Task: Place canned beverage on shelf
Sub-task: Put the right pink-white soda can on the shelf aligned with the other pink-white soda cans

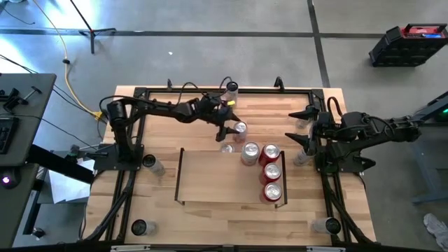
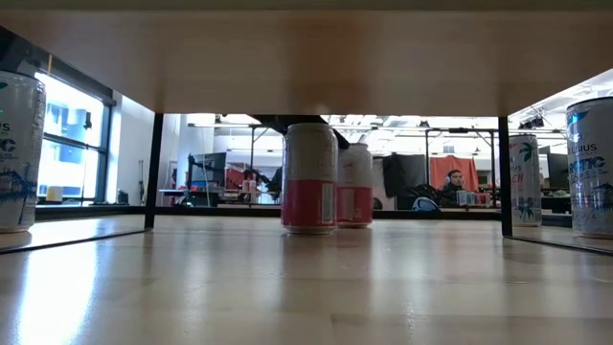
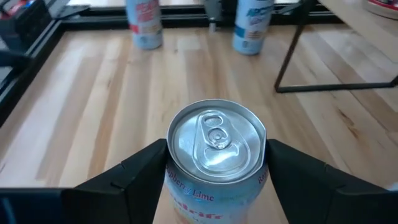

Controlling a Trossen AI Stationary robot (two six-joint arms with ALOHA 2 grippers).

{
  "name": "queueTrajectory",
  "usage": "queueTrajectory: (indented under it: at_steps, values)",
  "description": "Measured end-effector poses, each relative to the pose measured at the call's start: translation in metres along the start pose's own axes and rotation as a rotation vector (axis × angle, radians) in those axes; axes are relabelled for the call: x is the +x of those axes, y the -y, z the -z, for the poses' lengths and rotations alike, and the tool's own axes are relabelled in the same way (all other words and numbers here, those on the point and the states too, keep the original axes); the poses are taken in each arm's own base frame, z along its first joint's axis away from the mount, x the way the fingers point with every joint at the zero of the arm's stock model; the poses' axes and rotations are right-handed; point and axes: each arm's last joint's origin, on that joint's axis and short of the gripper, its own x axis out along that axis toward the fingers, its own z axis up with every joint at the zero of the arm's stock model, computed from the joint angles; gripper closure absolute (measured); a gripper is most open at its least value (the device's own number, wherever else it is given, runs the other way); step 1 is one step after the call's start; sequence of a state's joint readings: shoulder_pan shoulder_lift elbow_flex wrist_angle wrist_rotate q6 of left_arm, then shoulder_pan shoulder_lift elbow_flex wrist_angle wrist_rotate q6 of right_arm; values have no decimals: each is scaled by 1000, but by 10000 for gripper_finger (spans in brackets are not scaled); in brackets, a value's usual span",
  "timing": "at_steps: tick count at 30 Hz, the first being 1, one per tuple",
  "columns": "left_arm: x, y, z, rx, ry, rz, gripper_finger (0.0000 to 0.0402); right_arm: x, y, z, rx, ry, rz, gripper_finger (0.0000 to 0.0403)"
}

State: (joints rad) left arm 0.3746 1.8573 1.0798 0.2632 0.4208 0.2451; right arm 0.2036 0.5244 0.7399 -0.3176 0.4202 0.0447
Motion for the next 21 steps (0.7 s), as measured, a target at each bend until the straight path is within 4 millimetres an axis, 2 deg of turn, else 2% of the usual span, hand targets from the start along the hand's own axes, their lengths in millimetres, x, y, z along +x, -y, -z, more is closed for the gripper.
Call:
queueTrajectory:
  at_steps: [9,16,21]
  values:
    - [-25,-11,-3,-46,-84,-74,152,0,0,0,-25,-1,1,61]
    - [-32,-19,2,-93,-119,-76,152,8,-3,3,-37,-32,2,61]
    - [-40,-18,-1,-84,-136,-84,152,14,-6,5,-51,-59,3,61]
